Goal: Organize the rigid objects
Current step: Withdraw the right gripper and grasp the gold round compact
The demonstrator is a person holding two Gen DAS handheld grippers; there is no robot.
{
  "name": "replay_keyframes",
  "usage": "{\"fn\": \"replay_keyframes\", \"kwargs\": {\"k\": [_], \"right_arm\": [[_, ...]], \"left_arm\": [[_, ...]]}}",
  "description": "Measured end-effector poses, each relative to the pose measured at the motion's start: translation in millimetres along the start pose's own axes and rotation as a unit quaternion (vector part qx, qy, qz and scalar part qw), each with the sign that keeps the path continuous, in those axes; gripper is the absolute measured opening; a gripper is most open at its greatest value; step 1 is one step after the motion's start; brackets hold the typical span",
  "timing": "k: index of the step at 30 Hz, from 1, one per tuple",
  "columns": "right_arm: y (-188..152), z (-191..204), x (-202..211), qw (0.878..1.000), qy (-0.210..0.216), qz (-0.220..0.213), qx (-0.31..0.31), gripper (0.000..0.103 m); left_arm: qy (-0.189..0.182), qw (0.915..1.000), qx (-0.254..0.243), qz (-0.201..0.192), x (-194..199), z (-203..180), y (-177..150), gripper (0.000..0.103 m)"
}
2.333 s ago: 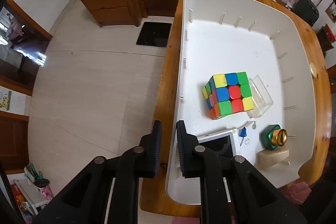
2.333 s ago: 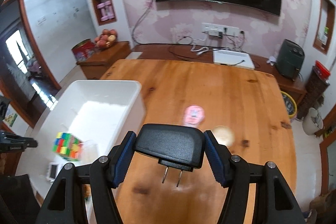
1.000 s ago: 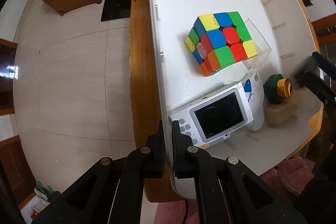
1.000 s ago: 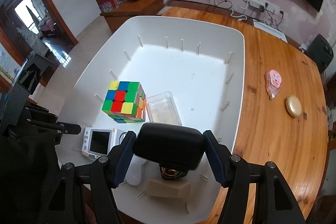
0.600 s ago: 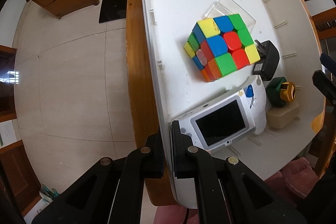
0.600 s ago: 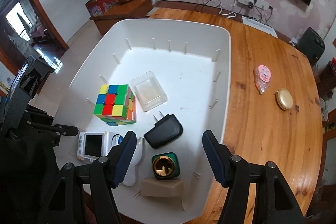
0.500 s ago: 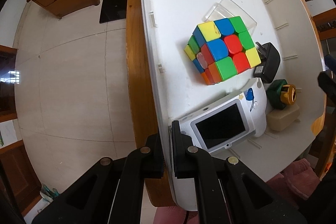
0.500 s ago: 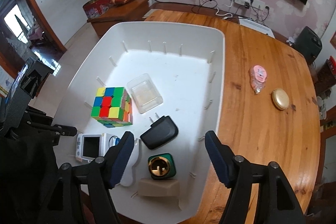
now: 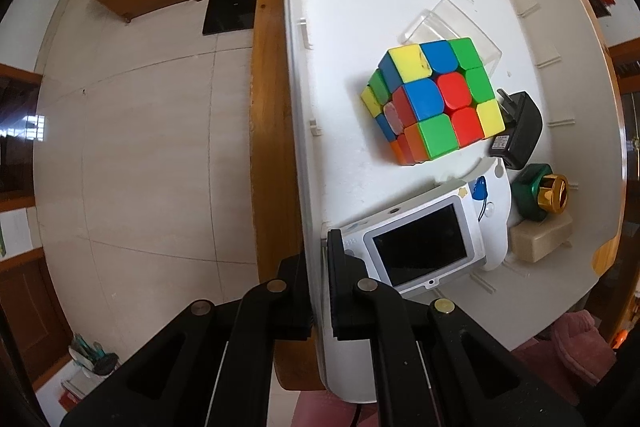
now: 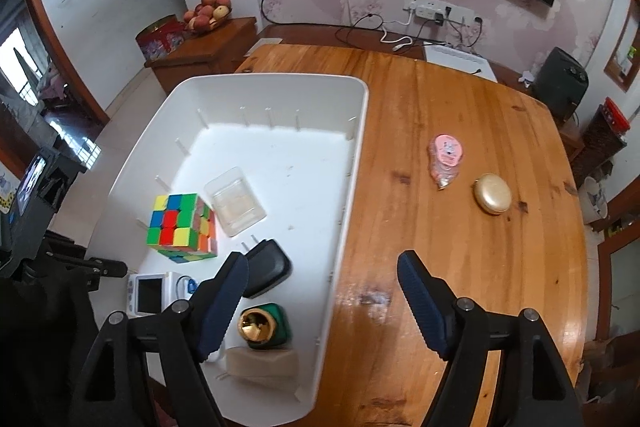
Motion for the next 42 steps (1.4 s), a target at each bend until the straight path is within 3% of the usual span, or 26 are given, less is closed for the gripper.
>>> {"fn": "replay_keyframes", "kwargs": {"k": [11,21,34,42], "right_arm": [[2,-49,2,0.999,-0.016,-0.017,-0.036,0.080],[5,-101,-21,0.997,-0.025,-0.009,-0.076,0.080],[5,-153,-65,0.993,-0.052,-0.015,-0.108,0.080],[5,-171,-92,0.990,-0.077,-0.034,-0.116,0.080]], "left_arm": [[0.019,0.9989,0.042,-0.007,5,-2,-9,0.008],[0.039,0.9963,0.076,-0.011,5,5,-11,0.008],[0.038,0.9966,0.065,-0.033,7,-1,-22,0.008],[0.040,0.9972,0.058,-0.022,6,-3,-23,0.008]]}}
Point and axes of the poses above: each gripper's, at about its wrist camera, not at the fingertips, and x roughly against the way its jaws point, z to its left, y to its top, the point moved 6 cm from there along -x, roughly the way its jaws point, and after that the axes turned 5 degrees about -z, right-handed, at the moved point
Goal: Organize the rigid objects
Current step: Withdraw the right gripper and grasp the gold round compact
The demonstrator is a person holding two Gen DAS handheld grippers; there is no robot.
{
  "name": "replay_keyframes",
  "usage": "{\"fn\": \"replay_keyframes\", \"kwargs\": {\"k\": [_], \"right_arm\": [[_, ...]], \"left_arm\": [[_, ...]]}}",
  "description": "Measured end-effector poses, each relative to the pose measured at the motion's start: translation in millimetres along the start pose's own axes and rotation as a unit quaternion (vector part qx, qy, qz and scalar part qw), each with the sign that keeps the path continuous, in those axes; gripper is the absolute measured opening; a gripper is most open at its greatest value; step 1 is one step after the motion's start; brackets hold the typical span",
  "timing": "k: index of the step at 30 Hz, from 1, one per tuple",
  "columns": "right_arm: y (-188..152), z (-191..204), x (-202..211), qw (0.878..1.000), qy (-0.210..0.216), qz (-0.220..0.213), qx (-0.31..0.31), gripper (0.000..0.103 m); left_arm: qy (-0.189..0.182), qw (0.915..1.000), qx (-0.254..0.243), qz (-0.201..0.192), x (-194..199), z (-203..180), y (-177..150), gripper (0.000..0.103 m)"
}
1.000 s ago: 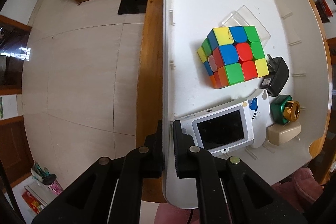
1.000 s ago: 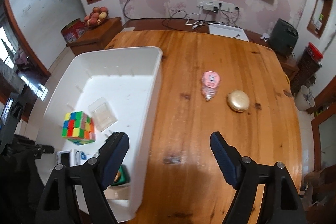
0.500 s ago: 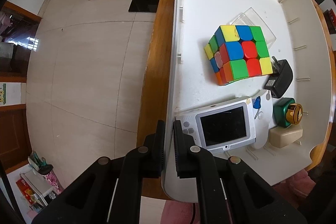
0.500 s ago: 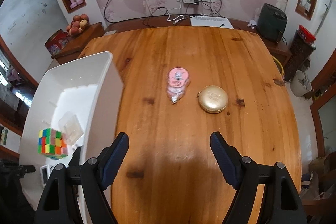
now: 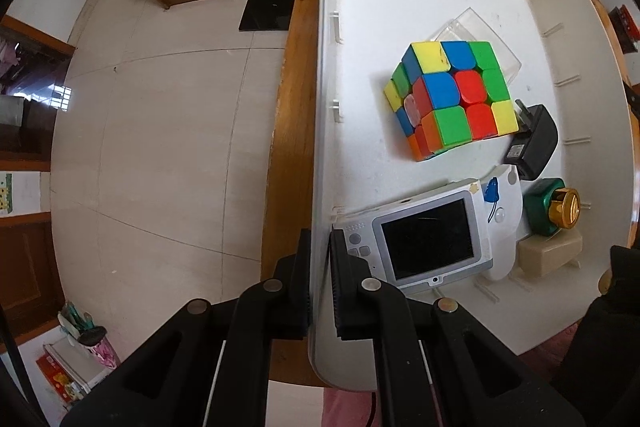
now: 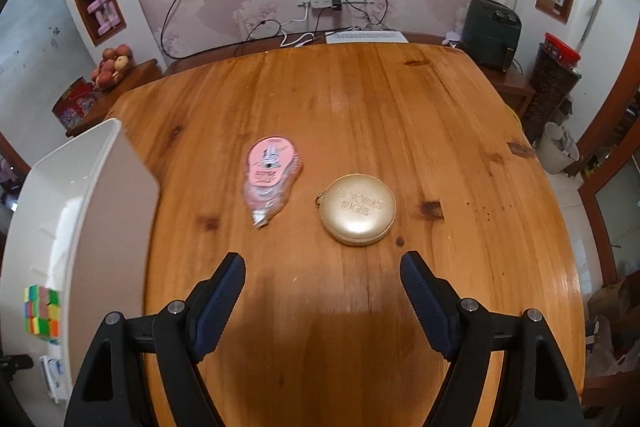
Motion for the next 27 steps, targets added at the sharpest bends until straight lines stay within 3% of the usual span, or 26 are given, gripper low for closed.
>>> {"fn": "replay_keyframes", "kwargs": {"k": [7,27], "right_arm": [[-1,-5,-21,1.000,-0.025,-0.015,0.002,0.080],[8,-11,-54,0.999,-0.036,-0.020,0.003,0.080]], "left_arm": [[0.001,0.9999,0.003,0.012,-6,2,6,0.008],[0.008,0.9994,0.023,0.026,-17,8,19,0.010]]}}
Point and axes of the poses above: each gripper's, at about its wrist camera, not at the fingertips, and x roughly against the way its jaws point, z to its left, y to its top, the point moved 6 cm from there along -x, roughly the way its jaws point, and after that the axes turned 5 degrees about -z, right-handed, at the moved point
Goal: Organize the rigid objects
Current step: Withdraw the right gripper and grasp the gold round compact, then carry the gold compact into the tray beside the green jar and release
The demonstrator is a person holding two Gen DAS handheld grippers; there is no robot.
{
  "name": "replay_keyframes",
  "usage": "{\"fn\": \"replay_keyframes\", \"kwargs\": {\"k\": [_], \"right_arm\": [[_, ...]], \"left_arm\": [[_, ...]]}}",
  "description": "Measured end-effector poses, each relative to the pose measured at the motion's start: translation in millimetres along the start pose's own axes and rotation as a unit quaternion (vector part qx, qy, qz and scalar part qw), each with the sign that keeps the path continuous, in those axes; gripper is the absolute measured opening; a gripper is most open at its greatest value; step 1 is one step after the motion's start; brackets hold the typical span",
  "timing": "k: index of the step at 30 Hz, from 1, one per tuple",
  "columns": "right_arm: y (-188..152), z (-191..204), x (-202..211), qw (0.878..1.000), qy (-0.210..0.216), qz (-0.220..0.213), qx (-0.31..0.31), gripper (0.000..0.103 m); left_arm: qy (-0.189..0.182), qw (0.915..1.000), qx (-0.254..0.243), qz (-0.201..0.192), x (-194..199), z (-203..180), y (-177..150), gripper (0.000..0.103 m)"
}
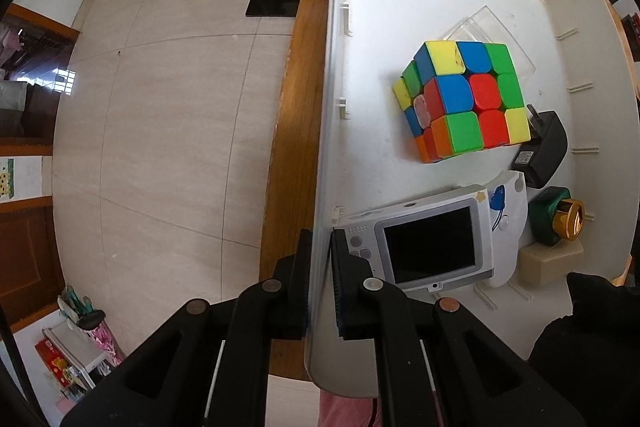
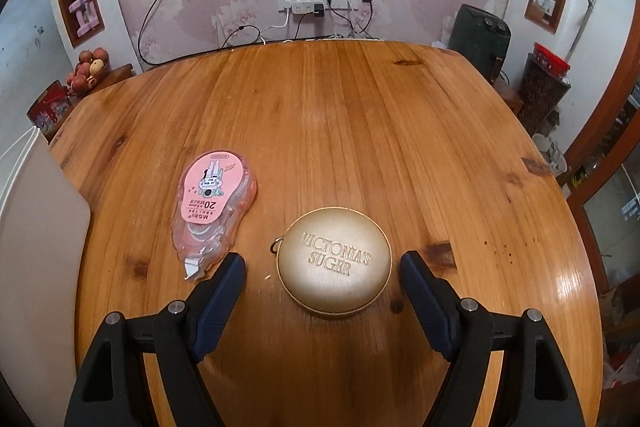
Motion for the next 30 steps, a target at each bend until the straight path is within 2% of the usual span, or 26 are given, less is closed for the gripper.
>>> {"fn": "replay_keyframes", "kwargs": {"k": [7,11,23,30], "right_arm": [[2,1,0,1.000,0.002,-0.007,0.002,0.069],[3,0,0,1.000,0.002,-0.007,-0.001,0.059],[5,0,3,1.000,0.016,0.007,-0.003,0.057],[12,10,17,0.999,0.032,-0.002,0.008,0.057]], "left_arm": [[0.003,1.0000,0.005,-0.002,0,1,0,0.010],[0.005,1.0000,0.008,-0.004,0,1,-1,0.010],[0.008,0.9999,-0.005,-0.006,2,-5,-2,0.010],[0.009,0.9998,-0.012,-0.013,5,-9,-2,0.010]]}}
Point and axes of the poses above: each gripper's, at about its wrist camera, not at the fingertips, and x roughly against the way its jaws point, z to its left, y to its top, the point moved 6 cm from there along -x, roughly the way its jaws point, and after that the axes turned 5 degrees about -z, right-handed, at the moved point
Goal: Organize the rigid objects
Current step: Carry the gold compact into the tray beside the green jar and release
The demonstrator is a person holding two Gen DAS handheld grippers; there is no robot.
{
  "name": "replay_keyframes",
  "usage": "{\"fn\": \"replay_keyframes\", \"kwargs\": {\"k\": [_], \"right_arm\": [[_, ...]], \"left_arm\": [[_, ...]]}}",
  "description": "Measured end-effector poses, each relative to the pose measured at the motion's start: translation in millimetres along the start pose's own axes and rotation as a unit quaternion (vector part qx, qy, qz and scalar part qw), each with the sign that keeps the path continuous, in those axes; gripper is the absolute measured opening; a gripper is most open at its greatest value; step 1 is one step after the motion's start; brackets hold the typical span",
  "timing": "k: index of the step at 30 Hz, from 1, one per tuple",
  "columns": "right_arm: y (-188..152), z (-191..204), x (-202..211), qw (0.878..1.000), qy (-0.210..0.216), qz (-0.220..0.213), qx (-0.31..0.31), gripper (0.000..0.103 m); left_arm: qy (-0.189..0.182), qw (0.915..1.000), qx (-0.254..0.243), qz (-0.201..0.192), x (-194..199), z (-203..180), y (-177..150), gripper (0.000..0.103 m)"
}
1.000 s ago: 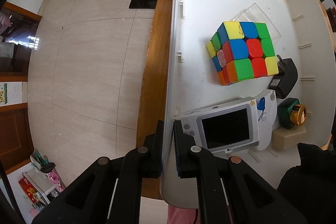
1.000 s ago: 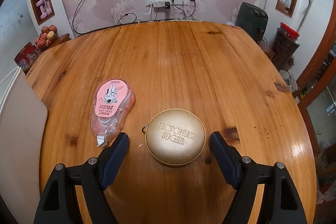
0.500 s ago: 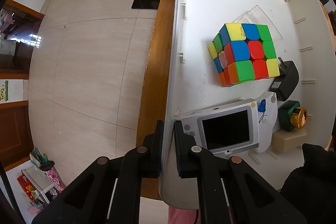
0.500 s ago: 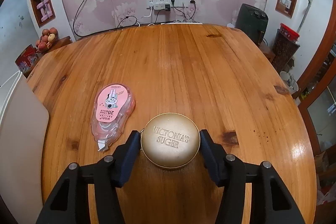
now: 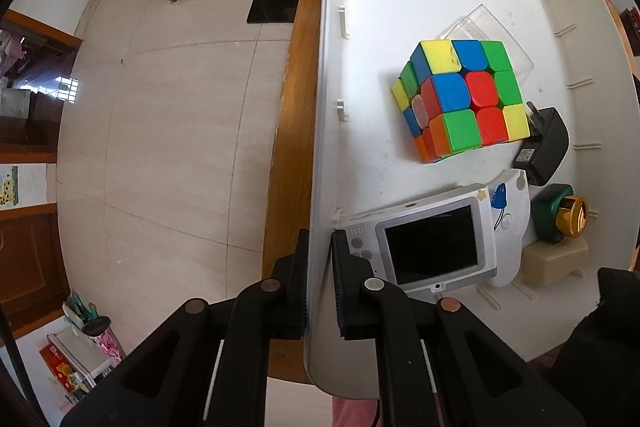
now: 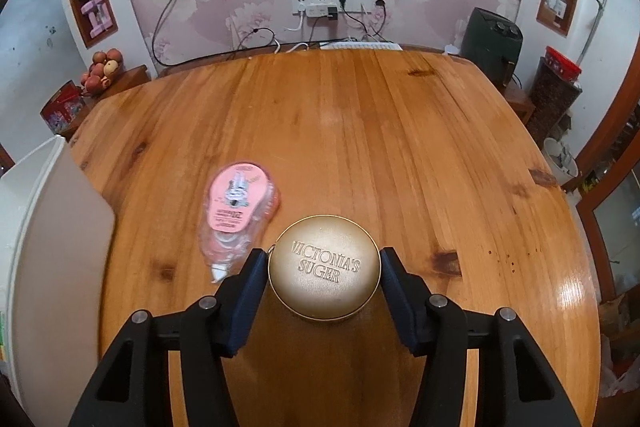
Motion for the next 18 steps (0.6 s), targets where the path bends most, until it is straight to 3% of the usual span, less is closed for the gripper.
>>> {"fn": "replay_keyframes", "kwargs": {"k": [11,18], "right_arm": [[17,33,39,0.999,0.038,-0.028,0.021,0.057],[26,62,71,0.995,0.083,-0.049,0.034,0.057]], "left_arm": [[-0.009,0.9999,-0.009,-0.010,6,2,-2,0.010],[-0.011,0.9994,-0.024,-0.020,11,1,-2,0.010]]}}
Point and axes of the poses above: each gripper's, at about its wrist camera, not at the fingertips, and x roughly against the way its jaws point, z to its left, y to its top, the point moved 6 cm from there along -x, roughly the way its jaws point, and after that the axes turned 5 degrees about -z, right-handed, at the moved point
